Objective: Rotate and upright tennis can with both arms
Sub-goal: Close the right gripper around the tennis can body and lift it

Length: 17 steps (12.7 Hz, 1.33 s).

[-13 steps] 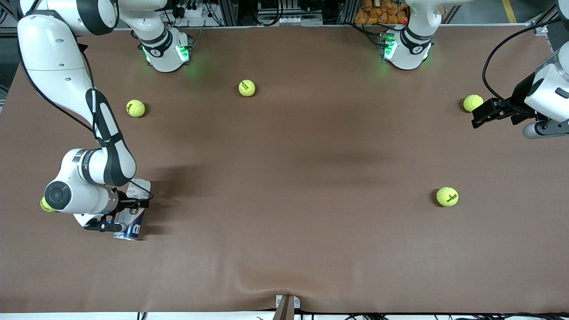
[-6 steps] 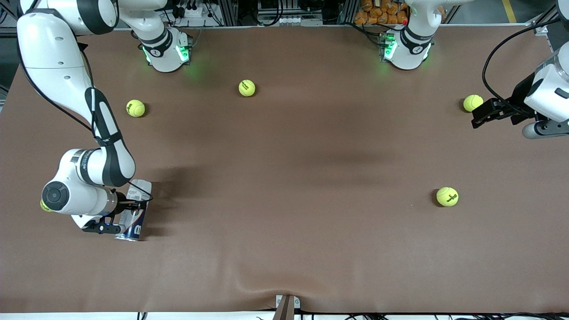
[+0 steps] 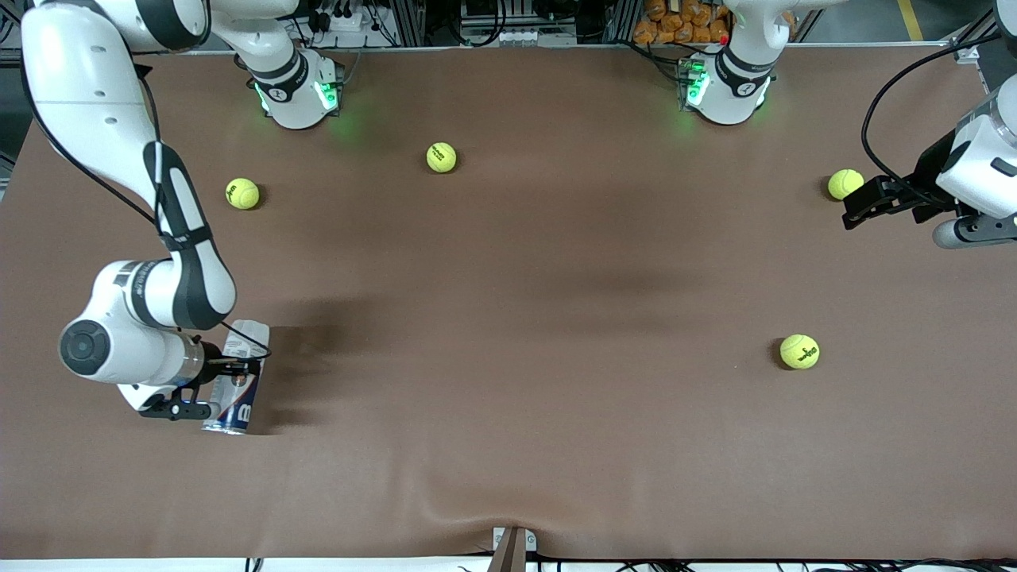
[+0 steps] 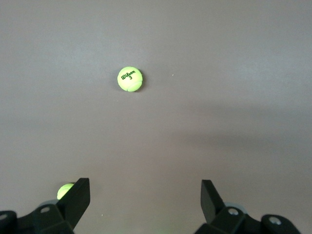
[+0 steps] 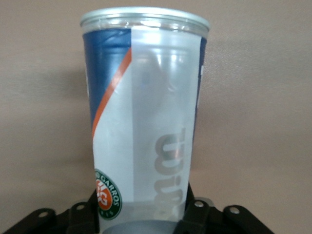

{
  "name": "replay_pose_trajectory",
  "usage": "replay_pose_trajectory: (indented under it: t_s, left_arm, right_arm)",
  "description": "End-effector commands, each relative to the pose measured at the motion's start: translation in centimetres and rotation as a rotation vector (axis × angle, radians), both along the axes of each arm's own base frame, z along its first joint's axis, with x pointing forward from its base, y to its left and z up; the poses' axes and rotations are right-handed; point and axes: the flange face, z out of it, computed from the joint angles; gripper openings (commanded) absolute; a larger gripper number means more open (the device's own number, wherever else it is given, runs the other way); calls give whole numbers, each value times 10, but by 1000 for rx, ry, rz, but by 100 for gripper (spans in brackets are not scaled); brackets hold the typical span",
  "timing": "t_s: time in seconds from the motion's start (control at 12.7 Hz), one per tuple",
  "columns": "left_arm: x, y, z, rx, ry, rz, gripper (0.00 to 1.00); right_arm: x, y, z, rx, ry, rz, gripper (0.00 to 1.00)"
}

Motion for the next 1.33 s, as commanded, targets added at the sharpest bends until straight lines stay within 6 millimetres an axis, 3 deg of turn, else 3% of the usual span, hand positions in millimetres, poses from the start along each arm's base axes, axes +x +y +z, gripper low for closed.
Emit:
replay_pose_trajectory:
  t_s: [0.0, 0.39, 0.63, 0.94, 1.1, 1.26]
  left_arm:
    - [0, 0, 0, 0, -8, -19, 100]
    - [0, 2, 0, 0, -6, -16, 100]
    - [0, 2, 0, 0, -6, -16, 100]
    - [0, 4, 0, 0, -6, -13, 100]
    - [0, 4, 1, 0, -9, -13, 100]
    - [-1, 3, 3, 0, -14, -15, 100]
  right_arm:
    - [-2, 4, 22, 14, -8, 21, 64]
    - [-3, 4, 51, 24, -27, 137, 66]
    - [-3, 16, 71, 20, -57, 199, 66]
    - [-3, 30, 82, 26, -76, 329, 66]
    - [-4, 52, 93, 29, -95, 408, 66]
    - [-7, 92, 105, 30, -114, 507, 66]
